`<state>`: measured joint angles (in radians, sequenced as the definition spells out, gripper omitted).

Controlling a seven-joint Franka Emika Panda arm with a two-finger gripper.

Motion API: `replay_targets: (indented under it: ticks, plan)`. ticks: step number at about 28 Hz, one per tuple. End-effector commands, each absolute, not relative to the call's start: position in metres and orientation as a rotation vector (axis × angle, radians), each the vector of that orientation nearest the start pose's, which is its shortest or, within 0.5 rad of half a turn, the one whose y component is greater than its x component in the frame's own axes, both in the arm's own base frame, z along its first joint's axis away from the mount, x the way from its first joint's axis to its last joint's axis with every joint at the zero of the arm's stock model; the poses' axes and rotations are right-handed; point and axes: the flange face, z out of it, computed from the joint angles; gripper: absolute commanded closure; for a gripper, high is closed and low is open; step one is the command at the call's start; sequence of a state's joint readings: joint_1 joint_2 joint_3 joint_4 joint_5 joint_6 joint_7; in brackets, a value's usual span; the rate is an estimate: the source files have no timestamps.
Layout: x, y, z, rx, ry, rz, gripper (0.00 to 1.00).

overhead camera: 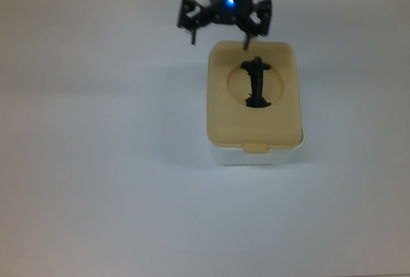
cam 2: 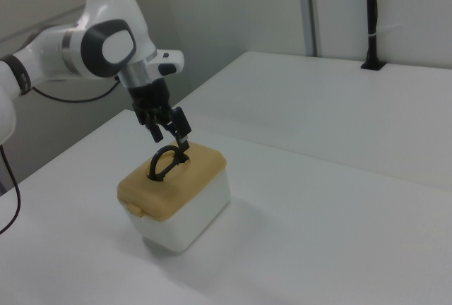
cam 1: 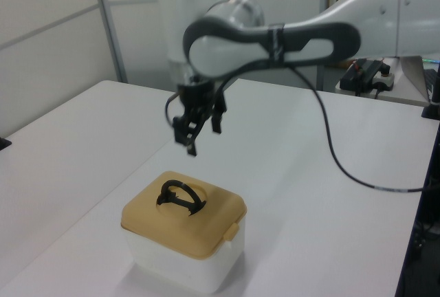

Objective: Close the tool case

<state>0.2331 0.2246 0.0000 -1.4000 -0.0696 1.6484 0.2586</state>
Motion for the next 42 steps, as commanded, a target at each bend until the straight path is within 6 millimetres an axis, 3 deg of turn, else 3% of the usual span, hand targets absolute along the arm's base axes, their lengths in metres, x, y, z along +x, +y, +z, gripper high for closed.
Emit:
replay_targets:
  ticks: [1,5,12,15,21,42]
  plan:
    - [0.598,0.105,0.604,-3.205,0.013,-0.040,0.00]
    - [0.586,0.094,0.608,-3.208,-0.001,-0.014,0.00]
    - [0.542,0.064,0.624,-3.206,-0.055,-0.014,0.00]
    - [0.536,0.053,0.631,-3.195,-0.059,-0.027,0.00]
    - [0.535,0.022,0.638,-3.169,-0.048,-0.043,0.00]
    - [0.544,0.005,0.630,-3.168,0.001,-0.059,0.00]
